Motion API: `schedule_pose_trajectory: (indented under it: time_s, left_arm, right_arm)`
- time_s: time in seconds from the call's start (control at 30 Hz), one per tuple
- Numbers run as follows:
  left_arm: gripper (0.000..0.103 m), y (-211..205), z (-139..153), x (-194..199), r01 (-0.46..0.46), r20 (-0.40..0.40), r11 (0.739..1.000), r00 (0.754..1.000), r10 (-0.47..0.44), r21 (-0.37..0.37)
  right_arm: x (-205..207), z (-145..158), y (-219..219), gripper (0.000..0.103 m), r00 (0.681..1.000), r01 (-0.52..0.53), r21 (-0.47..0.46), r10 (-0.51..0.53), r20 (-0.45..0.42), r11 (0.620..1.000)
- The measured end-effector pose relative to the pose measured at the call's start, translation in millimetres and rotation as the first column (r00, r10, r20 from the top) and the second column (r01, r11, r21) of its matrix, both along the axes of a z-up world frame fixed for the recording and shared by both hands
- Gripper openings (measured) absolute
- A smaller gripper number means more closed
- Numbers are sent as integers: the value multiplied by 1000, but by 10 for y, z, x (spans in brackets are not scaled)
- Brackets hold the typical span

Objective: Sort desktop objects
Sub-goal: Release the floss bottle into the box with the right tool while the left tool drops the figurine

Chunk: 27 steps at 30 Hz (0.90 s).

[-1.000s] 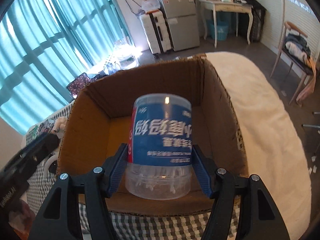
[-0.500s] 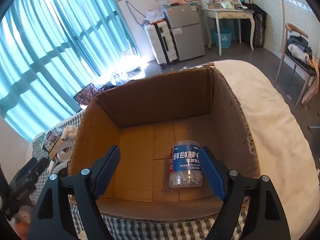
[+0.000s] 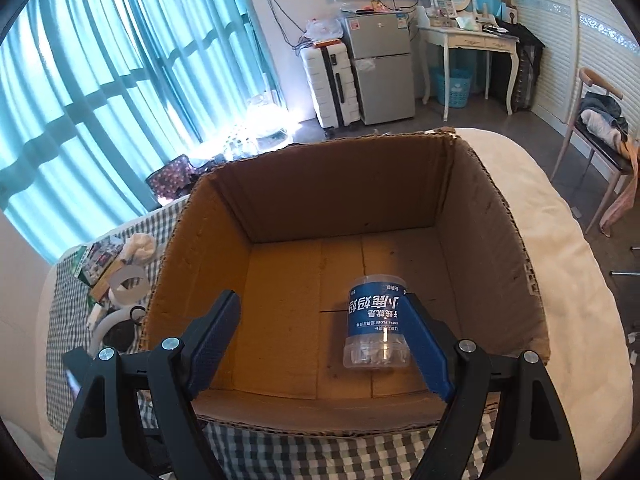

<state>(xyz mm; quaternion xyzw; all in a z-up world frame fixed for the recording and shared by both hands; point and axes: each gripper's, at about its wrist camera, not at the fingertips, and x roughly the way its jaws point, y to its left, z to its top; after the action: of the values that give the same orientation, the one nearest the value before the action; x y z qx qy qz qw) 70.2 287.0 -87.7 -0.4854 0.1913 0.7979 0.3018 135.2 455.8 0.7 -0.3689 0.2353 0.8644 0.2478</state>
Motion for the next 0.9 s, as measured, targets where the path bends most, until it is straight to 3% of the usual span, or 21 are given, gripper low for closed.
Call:
schedule_pose_trajectory:
  time_s: [0.03,0.13,0.23,0.33,0.4,0.5,0.57,0.77,0.8,0.87,0.9]
  left_arm:
    - [59,-12,-39,-20,0,29,1000,1000,0,10]
    - [58,-106,-75,-75,-35,64,999,997,33,40]
    - [58,-234,90,-44,-92,2,994,996,92,62]
    - [58,-446,486,-56,-171,-40,972,983,179,159]
    - [58,-521,906,-36,-175,-94,956,975,202,234]
    - [59,-388,1498,78,-84,-173,946,974,144,314]
    - [59,-184,1712,169,-10,-196,947,978,77,322]
    - [59,567,1718,255,155,-112,903,986,-120,400]
    - [61,683,1659,256,170,-99,902,985,-142,396]
    - [78,813,1590,220,164,-95,917,986,-139,364]
    - [95,848,1566,218,140,-99,929,989,-113,342]
  right_arm:
    - [7,-5,15,81,1000,6,-2,-6,1,1000]
    - [7,-4,25,81,1000,14,-7,-14,2,1000]
    - [14,12,17,81,1000,11,6,-11,3,1000]
    - [33,41,18,81,1000,14,28,-14,3,1000]
    - [52,53,30,81,1000,16,34,-16,0,999]
    - [89,78,74,81,1000,29,42,-29,-6,999]
    - [120,108,124,81,999,46,44,-46,-15,998]
    - [239,227,215,81,996,86,58,-85,-34,995]
    - [266,263,220,81,995,93,78,-91,-30,993]
    - [306,324,239,81,995,105,117,-104,-13,988]
    - [321,364,242,81,994,106,138,-107,-7,985]
